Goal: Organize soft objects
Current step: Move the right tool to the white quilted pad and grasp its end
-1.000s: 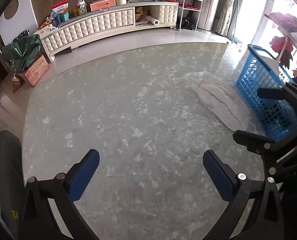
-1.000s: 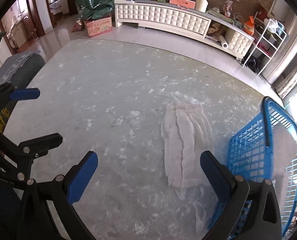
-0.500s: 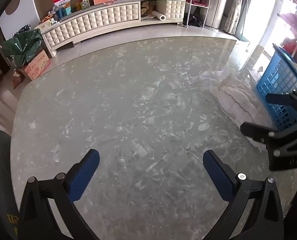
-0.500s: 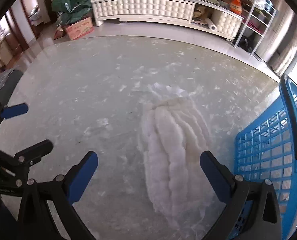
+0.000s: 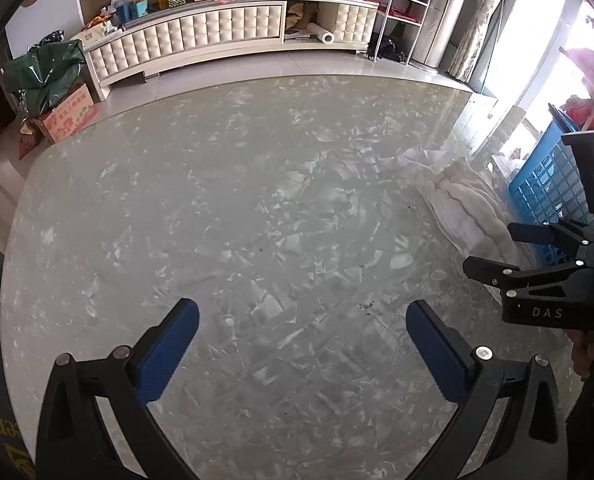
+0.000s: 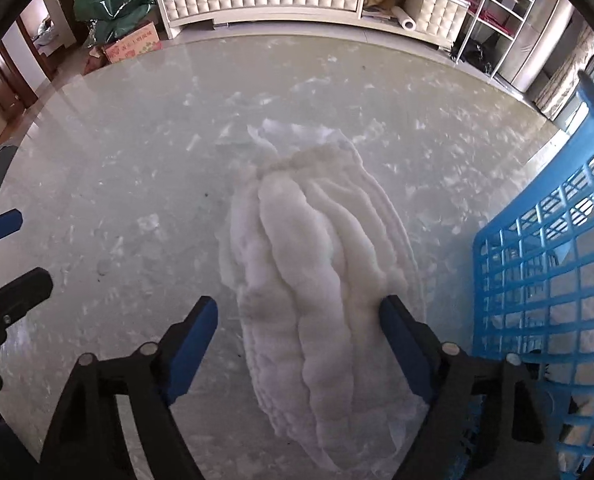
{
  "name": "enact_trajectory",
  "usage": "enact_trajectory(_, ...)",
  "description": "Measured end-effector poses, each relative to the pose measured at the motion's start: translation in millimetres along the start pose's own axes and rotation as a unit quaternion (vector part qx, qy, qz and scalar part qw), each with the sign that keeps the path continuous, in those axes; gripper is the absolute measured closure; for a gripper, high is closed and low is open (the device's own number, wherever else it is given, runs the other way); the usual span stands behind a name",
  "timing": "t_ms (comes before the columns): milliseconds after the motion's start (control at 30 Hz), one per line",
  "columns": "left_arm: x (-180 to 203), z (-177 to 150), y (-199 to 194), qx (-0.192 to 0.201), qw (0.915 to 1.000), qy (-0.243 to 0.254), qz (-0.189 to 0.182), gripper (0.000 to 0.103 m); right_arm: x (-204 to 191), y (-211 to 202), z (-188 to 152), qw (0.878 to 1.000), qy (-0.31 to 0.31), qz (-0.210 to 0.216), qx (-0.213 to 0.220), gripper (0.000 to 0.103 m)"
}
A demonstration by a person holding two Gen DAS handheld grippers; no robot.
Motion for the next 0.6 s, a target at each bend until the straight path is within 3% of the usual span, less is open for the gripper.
enact_trajectory(233, 8.6, 0.2, -0.7, 0.002, 0.9999, 0.009, -0.012, 0.000, -2.0, -2.9, -1.4, 1.000, -0.016, -0.007, 0.005, 0.030)
enact_trajectory(333, 8.1, 0.9, -0.5, 0.003, 0.9999, 0.004, -0.012, 0.000, 1.0, -3.1, -1.6, 1.000, -0.013, -0.007, 0.007, 0.044)
enact_trajectory(467, 7.2, 1.3, -1.1, 0.003, 0.9999, 0.000, -0.013, 0.000, 11.6, -9.4, -4.8, 1.000, -0.015, -0.015, 0.016, 0.072)
enact_trajectory(600, 8.8, 2.6, -3.9, 0.007, 0.9999, -0.002, -0.012, 0.000, 19.7, -14.3, -6.5, 1.000, -0.010, -0.021, 0.020, 0.077)
Point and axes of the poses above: each gripper's, at about its wrist camera, not at the fingertips, and y roughly the way its jaws point, x to its right, z to its top, the point moved 5 cm from there along y, roughly the way its jaws point, and after that the axes turned 14 degrees about x, right-handed, at the moved point
